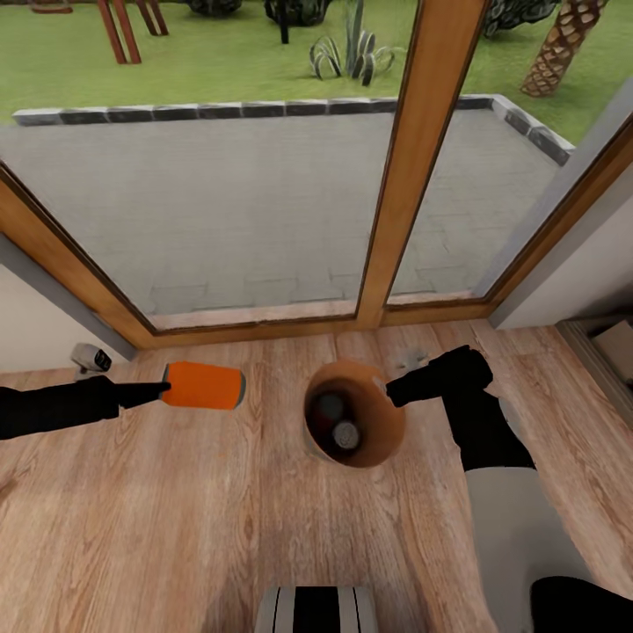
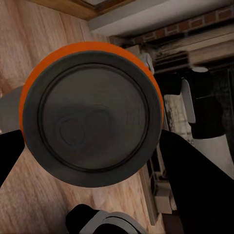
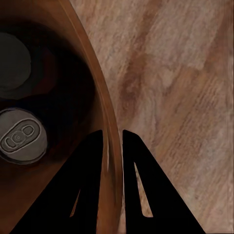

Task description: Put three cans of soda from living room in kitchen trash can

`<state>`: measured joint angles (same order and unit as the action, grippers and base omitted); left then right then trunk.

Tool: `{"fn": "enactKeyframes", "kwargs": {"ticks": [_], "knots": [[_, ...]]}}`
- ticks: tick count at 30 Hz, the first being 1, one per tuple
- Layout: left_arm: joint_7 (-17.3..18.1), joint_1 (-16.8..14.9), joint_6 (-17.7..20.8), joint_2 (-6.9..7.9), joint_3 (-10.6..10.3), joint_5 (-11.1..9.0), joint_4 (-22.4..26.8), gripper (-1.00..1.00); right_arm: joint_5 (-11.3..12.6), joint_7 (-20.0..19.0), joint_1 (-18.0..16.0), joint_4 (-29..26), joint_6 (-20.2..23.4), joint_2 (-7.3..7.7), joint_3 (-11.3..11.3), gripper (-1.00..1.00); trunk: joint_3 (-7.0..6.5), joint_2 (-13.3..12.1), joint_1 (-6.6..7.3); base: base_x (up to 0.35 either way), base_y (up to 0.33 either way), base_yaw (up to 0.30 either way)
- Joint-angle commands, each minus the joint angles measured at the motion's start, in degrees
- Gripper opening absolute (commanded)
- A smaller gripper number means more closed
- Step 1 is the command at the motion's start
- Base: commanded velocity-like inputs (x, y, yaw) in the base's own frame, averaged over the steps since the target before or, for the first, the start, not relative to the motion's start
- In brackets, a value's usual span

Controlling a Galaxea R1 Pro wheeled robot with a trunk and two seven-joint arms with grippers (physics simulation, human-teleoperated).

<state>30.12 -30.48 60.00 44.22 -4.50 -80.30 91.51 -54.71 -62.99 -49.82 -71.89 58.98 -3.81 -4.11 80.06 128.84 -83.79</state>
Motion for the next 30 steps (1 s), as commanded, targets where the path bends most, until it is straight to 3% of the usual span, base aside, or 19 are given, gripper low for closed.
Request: {"fn": "enactKeyframes", "kwargs": {"ticks": [1,3,4,6,7,8,9,11,17,20,22,25,28,30], "knots": [[0.04,0.02,0.0,0.02,-0.03,0.05,-0.01,-1.0,1.41,-0.33,0.0,-0.03,1.02,0.23,-0.45,-1.0,0.0,0.0,0.0,0.0,0.0,0.0],[0.04,0.04,0.0,0.05,-0.05,0.09,0.0,-1.0,1.36,-0.35,0.01,-0.15,1.02,1.11,-0.53,-1.0,0.0,0.0,0.0,0.0,0.0,0.0],[-0.22,0.07,0.0,0.07,-0.09,0.32,-0.02,-1.0,-4.52,-7.12,0.07,-0.49,1.02,4.4,1.53,-1.0,0.0,0.0,0.0,0.0,0.0,0.0],[-0.29,0.07,0.0,0.07,-0.11,0.38,-0.02,-1.0,-8.48,-11.16,0.07,-0.55,1.02,4.66,2.55,-1.0,0.0,0.0,0.0,0.0,0.0,0.0],[-0.38,0.07,0.0,0.07,-0.15,0.49,-0.02,-1.0,-23.44,-25.69,0.07,-1.76,1.02,5.0,5.24,-1.0,0.0,0.0,0.0,0.0,0.0,0.0],[-0.39,0.07,0.0,0.07,-0.17,0.51,-0.02,-1.0,-25.74,-27.01,0.07,-2.34,1.02,5.03,5.61,-1.0,0.0,0.0,0.0,0.0,0.0,0.0],[-0.39,0.07,0.0,0.07,-0.23,0.53,-0.02,-1.0,-29.58,-27.01,0.11,-3.66,1.02,5.06,6.15,-1.0,0.0,0.0,0.0,0.0,0.0,0.0],[-0.4,0.07,0.0,0.07,-0.4,0.56,-0.02,-1.0,-33.93,-27.01,0.28,-5.7,1.02,5.17,6.69,-1.0,0.0,0.0,0.0,0.0,0.0,0.0],[-0.49,0.07,0.0,0.08,-0.57,0.67,-0.02,-1.0,-36.33,-27.01,1.34,-7.06,-2.45,6.36,6.7,-1.0,0.0,0.0,0.0,0.0,0.0,0.0],[-0.6,0.07,0.0,0.08,-0.64,0.75,-0.02,-1.0,-36.32,-27.01,2.75,-7.85,-3.32,8.24,6.67,-1.0,0.0,0.0,0.0,0.0,0.0,0.0],[-0.8,0.07,0.0,0.08,-0.67,0.81,-0.02,-1.0,-36.13,-27.01,4.57,-9.23,-3.74,10.62,6.59,-1.0,0.0,0.0,0.0,0.0,0.0,0.0],[-0.93,0.07,0.0,0.08,-0.68,0.83,-0.02,-1.0,-34.76,-27.01,5.63,-10.09,-5.44,13.48,6.08,-1.0,0.0,0.0,0.0,0.0,0.0,0.0],[-1.1,0.07,0.0,0.07,-0.74,0.84,-0.02,-1.0,-30.46,-27.01,6.15,-10.58,-10.04,16.16,4.43,-1.0,0.0,0.0,0.0,0.0,0.0,0.0],[-1.68,0.07,0.0,0.07,-0.98,0.84,-0.02,-1.0,-29.11,-27.01,6.27,-10.75,-11.55,17.39,3.06,-1.0,0.0,0.0,0.0,0.0,0.0,0.0]]}}
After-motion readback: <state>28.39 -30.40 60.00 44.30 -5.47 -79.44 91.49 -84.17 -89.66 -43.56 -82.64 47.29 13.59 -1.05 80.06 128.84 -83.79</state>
